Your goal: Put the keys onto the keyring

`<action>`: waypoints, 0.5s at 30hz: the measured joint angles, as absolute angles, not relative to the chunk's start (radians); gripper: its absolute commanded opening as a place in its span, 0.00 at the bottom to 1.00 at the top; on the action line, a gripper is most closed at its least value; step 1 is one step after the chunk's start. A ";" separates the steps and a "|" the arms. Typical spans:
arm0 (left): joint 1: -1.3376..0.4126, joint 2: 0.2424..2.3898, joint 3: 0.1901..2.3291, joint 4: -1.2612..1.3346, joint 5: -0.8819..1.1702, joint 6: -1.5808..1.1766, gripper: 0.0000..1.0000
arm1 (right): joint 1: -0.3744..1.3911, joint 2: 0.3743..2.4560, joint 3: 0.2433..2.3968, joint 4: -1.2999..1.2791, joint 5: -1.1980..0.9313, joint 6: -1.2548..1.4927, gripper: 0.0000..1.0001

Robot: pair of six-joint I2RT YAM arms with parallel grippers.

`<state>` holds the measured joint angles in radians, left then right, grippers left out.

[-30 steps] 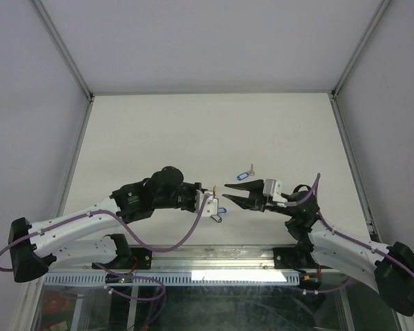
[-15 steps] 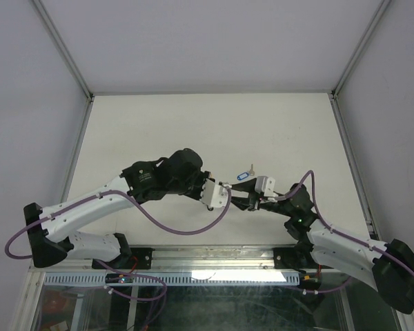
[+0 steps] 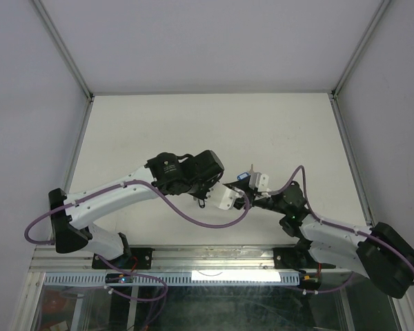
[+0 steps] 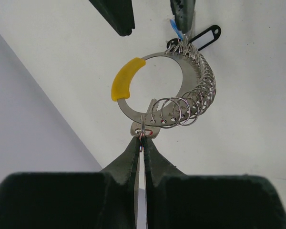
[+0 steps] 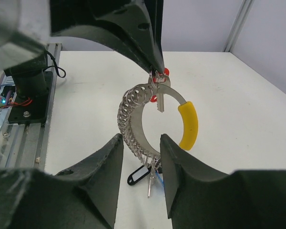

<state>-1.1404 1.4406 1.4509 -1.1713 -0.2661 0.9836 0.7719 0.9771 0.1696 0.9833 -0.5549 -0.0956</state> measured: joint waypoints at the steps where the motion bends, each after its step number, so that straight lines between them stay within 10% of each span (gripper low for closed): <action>1: -1.143 1.442 1.453 -1.179 -0.268 0.986 0.00 | 0.772 1.000 0.171 1.007 -0.555 -0.086 0.40; 15: -1.147 1.433 1.475 -1.164 -0.223 1.011 0.00 | 0.793 1.208 0.272 1.245 -0.564 -0.001 0.44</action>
<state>-1.1465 1.4330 1.4750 -1.1645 -0.2234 1.0111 0.7925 1.2079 0.2718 1.2449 -0.5640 -0.0010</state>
